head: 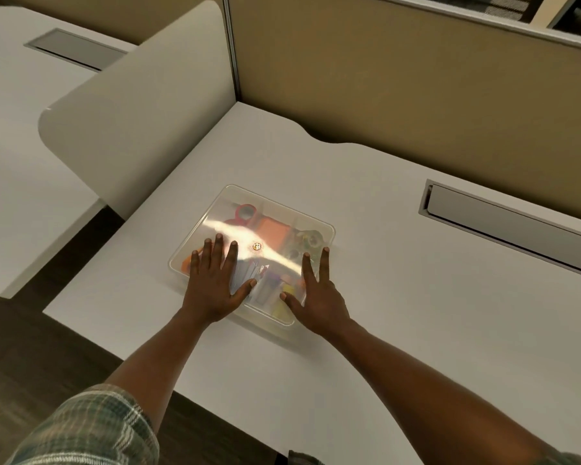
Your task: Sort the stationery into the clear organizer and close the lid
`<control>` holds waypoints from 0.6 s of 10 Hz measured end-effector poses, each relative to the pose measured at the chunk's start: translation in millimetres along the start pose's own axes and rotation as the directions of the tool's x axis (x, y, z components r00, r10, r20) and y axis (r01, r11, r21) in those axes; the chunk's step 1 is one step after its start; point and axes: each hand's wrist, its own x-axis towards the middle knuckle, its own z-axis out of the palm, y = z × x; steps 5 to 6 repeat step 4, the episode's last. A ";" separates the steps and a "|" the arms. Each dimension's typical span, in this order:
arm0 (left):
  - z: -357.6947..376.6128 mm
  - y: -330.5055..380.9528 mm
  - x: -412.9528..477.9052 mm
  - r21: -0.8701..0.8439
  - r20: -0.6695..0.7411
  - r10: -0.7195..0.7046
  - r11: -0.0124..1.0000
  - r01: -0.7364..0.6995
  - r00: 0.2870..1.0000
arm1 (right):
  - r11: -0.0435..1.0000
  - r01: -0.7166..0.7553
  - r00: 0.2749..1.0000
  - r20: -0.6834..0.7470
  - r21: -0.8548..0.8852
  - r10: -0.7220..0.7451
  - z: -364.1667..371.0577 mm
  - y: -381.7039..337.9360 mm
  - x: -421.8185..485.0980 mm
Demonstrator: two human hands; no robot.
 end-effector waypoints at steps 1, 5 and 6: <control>-0.6 15.7 -2.8 0.002 -0.008 -0.044 0.999 0.044 0.999 | 1.000 -0.016 1.000 0.013 0.008 0.016 -13.7 36.6 -24.5; 24.2 187.2 -57.4 -0.131 -0.072 0.208 0.968 -0.216 0.976 | 0.971 -0.235 0.968 0.082 -0.052 0.239 -44.5 155.9 -133.8; 24.2 187.2 -57.4 -0.131 -0.072 0.208 0.968 -0.216 0.976 | 0.971 -0.235 0.968 0.082 -0.052 0.239 -44.5 155.9 -133.8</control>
